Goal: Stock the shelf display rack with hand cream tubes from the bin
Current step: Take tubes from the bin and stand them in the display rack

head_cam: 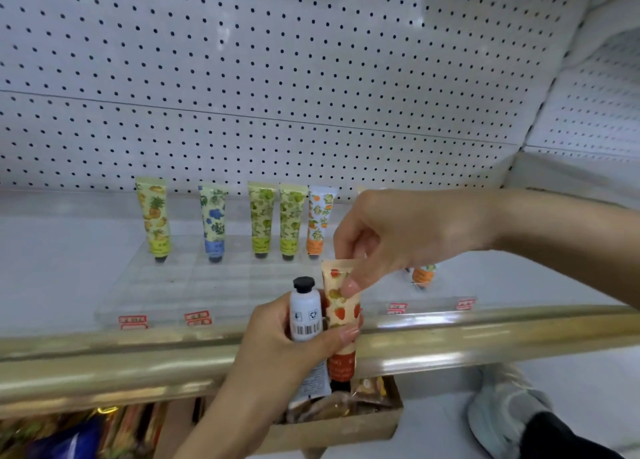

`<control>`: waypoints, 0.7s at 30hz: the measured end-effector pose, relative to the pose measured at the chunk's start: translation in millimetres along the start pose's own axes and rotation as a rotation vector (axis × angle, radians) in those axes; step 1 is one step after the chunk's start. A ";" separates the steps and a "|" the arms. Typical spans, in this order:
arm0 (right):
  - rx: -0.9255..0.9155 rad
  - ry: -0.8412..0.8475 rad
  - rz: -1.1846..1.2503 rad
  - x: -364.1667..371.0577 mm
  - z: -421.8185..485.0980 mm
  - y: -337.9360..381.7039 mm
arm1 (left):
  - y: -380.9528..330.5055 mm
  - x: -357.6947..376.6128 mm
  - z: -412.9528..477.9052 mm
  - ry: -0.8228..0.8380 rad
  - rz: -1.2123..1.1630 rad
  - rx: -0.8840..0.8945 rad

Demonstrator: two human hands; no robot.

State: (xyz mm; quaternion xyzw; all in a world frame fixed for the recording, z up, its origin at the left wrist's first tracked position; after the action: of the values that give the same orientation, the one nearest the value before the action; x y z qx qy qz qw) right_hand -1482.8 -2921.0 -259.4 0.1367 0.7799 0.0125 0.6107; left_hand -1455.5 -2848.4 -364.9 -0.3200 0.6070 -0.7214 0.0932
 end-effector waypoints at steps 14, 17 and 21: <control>0.272 -0.459 -0.291 -71.8 -26.2 -90.9 | -23.7 -25.2 14.6 -0.221 -0.307 0.181; 0.304 -0.487 -0.403 -66.9 -17.1 -105.8 | -22.1 -21.2 19.1 -0.201 -0.377 0.147; 0.338 -0.491 -0.451 -61.3 -9.8 -119.4 | -19.9 -16.3 21.7 -0.176 -0.419 0.128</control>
State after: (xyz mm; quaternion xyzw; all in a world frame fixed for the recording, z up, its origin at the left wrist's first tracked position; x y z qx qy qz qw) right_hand -1502.6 -3048.5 -221.0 0.0594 0.6116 -0.2845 0.7359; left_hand -1425.2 -2852.7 -350.8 -0.4942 0.4701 -0.7311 0.0143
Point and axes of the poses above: each hand's wrist, its own z-axis towards the middle knuckle, its own x-axis out of the palm, y = z × x, the point moved 9 cm from there along z, towards the middle knuckle, and after that the axes turned 9 degrees about -z, right-handed, at the moved point
